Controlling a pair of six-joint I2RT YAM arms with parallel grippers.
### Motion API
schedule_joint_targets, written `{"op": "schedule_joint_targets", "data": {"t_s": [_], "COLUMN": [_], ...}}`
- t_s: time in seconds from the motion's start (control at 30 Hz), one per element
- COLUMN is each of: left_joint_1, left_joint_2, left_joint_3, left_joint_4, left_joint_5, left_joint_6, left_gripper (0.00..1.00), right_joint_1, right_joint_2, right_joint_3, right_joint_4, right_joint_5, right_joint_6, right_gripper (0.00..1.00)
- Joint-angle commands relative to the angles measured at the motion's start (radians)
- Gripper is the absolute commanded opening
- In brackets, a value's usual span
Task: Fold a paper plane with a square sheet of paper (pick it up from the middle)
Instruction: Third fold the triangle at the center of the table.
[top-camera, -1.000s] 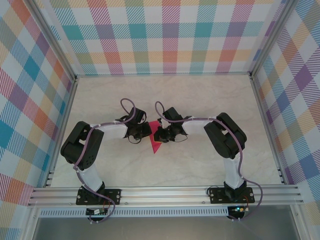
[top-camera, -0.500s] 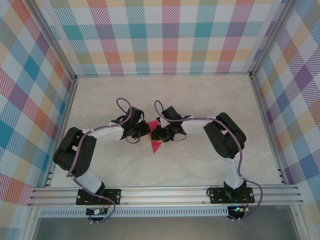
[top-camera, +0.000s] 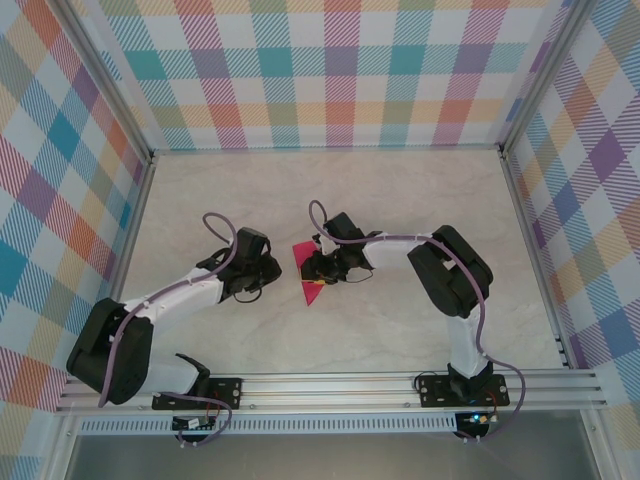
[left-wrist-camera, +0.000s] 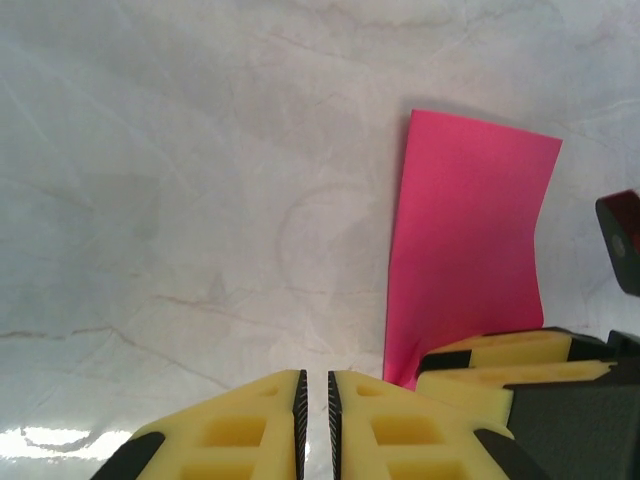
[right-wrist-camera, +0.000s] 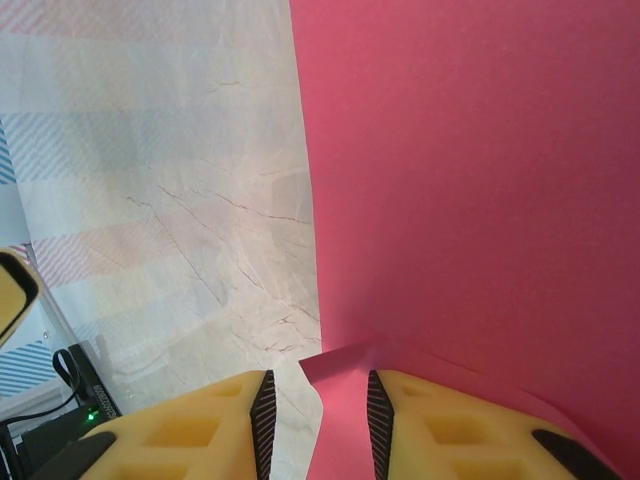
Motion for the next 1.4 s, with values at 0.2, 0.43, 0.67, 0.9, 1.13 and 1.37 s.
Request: {"op": "schedule_joint_targets", "data": {"t_s": [0.2, 0.43, 0.67, 0.9, 1.13, 1.37], "left_joint_1": [0.004, -0.007, -0.083, -0.179, -0.196, -0.2], "left_joint_2": [-0.041, -0.041, 0.0, 0.103, 0.179, 0.209], "left_joint_3": [-0.049, -0.068, -0.073, -0.055, -0.035, -0.033], "left_joint_4": [0.029, 0.091, 0.187, 0.257, 0.245, 0.235], "left_joint_5": [0.1, 0.173, 0.237, 0.261, 0.212, 0.207], "left_joint_6": [-0.011, -0.018, -0.054, -0.087, -0.087, -0.087], "left_gripper": [0.17, 0.16, 0.14, 0.09, 0.08, 0.08], "right_joint_1": [0.003, 0.004, 0.004, 0.004, 0.003, 0.003], "right_joint_2": [0.007, 0.014, 0.028, 0.04, 0.043, 0.045], "right_joint_3": [-0.049, -0.043, -0.037, -0.027, -0.027, -0.028], "right_joint_4": [-0.018, -0.055, -0.088, -0.094, -0.095, -0.095], "right_joint_5": [0.076, 0.109, 0.137, 0.142, 0.142, 0.143], "right_joint_6": [-0.033, -0.051, -0.044, -0.026, -0.021, -0.018], "right_gripper": [0.26, 0.16, 0.11, 0.09, 0.09, 0.09]}}
